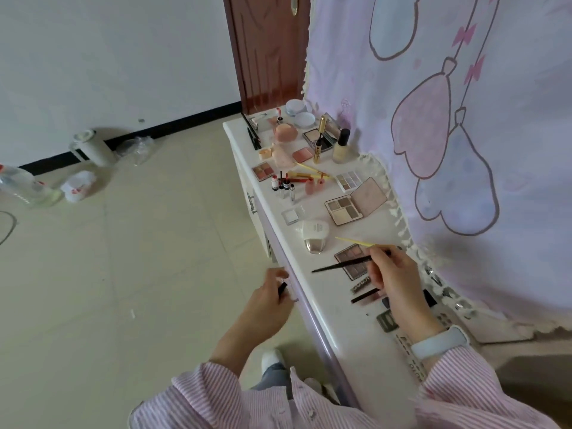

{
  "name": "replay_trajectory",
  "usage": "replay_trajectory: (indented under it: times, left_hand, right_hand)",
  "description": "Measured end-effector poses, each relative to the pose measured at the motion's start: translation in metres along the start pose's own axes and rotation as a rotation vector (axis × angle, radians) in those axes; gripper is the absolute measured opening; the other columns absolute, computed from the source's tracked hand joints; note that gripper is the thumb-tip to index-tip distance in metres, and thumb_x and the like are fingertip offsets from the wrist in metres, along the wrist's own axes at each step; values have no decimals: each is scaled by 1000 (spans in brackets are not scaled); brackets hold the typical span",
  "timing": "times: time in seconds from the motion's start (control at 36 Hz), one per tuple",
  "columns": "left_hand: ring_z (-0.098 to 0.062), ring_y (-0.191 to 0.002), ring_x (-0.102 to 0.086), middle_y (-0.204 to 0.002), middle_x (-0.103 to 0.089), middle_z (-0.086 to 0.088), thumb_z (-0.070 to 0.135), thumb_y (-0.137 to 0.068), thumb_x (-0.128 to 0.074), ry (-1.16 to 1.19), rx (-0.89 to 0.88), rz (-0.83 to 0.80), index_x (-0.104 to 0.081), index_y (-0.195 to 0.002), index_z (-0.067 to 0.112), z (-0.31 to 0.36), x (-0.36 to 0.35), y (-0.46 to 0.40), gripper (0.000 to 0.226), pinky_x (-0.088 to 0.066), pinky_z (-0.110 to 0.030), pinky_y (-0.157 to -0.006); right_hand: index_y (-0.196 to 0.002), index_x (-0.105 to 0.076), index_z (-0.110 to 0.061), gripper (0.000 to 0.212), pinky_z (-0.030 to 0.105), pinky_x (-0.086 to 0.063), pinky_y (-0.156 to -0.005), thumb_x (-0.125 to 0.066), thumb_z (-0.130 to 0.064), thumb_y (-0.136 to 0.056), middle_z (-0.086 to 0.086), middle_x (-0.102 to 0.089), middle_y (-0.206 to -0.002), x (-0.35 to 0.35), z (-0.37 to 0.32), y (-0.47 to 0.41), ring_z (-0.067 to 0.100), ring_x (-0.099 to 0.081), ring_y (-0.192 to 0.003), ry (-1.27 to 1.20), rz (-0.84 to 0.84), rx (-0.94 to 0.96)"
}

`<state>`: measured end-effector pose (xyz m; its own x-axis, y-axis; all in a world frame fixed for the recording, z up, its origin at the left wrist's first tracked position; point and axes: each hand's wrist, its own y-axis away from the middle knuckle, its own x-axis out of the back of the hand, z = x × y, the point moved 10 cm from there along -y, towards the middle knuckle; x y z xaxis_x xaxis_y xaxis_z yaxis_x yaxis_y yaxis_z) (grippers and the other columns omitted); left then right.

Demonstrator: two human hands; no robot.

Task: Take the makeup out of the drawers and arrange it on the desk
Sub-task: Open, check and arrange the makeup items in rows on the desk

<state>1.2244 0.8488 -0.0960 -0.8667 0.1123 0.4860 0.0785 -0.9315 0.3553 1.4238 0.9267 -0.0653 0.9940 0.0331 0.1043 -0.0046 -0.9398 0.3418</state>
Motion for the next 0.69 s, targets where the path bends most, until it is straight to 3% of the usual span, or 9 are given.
replay_trajectory:
  times: [0.11,0.22,0.28,0.33,0.42,0.53,0.69]
  left_hand:
    - [-7,-60,-46,-91,-60,-2,-1,-96,-29,8,108,56,-32,-110,7,-39,5,-30,16,-36,-9,-49]
    - [-14,-65,-55,-104,-64,-9,6,-98,-38,71,166,149,-34,-98,10,-55,1,-57,6,-38,-9,-47]
    - [-19,-75,-58,-105,-65,-9,9,-96,-44,26,142,178,-44,-102,9,-53,-6,-71,5,-36,-11,-50]
    - [-20,-91,-58,-107,-65,-6,11,-95,-50,-114,70,150,-58,-107,9,-46,-24,-84,15,-37,-16,-63]
    - [-19,-97,-57,-101,-64,0,16,-89,-59,-288,-79,139,-70,-99,16,-35,-50,-97,15,-38,-25,-85]
    - [-16,-71,-60,-74,-62,9,22,-72,-66,-392,-227,325,-73,-78,25,-30,-60,-106,9,-39,-27,-72]
    - [-16,-74,-58,-75,-63,11,29,-82,-56,-416,-309,463,-71,-83,26,-17,-66,-126,16,-44,-34,-71]
  right_hand:
    - [-90,-61,-10,13,15,-43,-50,-49,-4,-91,4,-58,-66,14,19,-33,1,-49,-46,149,23,-3]
    - [-109,-63,-14,25,32,-52,-74,-47,-4,-92,-4,-63,-90,6,52,-59,14,-60,-77,426,-79,-37]
    - [-120,-57,-10,29,22,-44,-80,-46,-5,-94,-1,-59,-104,-1,63,-69,16,-58,-92,606,-116,-20]
    - [-120,-57,-5,28,24,-40,-87,-47,-8,-94,6,-61,-112,-8,69,-83,21,-55,-105,808,-148,49]
    - [-113,-61,-7,23,35,-45,-89,-50,-9,-92,9,-64,-108,-20,69,-102,25,-57,-103,974,-203,164]
    - [-109,-62,-6,20,32,-42,-85,-53,-9,-91,9,-62,-104,-22,55,-136,24,-55,-100,1081,-184,323]
    - [-104,-62,-2,19,32,-44,-83,-50,-2,-90,10,-52,-109,-12,42,-188,23,-52,-101,1152,-198,449]
